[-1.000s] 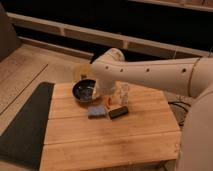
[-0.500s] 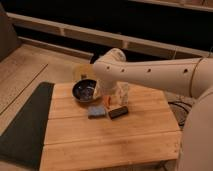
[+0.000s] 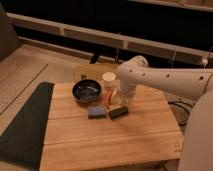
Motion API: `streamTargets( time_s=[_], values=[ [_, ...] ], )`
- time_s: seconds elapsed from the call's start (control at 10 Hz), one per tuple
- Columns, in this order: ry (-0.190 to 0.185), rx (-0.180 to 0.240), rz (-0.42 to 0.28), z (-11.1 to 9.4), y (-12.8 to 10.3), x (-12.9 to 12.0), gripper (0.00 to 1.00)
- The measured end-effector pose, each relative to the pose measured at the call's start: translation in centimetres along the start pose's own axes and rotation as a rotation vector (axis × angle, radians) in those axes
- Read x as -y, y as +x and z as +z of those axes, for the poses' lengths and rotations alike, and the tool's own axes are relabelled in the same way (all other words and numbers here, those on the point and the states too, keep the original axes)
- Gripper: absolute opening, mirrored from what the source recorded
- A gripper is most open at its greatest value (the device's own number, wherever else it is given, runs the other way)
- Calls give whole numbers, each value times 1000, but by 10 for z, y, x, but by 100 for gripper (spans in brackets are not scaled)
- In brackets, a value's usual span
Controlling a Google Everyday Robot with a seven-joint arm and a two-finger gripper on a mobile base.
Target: Knock the bottle over
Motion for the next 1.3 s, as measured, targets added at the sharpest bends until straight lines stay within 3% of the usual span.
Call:
streamTargets(
  time_s=[0.3, 0.5, 0.9, 1.1, 1.3],
  values=[
    [-10, -73, -112, 33, -20, -21, 65],
    [-10, -97, -211, 45, -33, -36, 65],
    [-16, -33, -430, 47, -71, -70, 65],
    [-28, 15, -471, 33, -84, -80, 65],
    [-51, 42, -458, 18, -82, -86, 65]
  ],
)
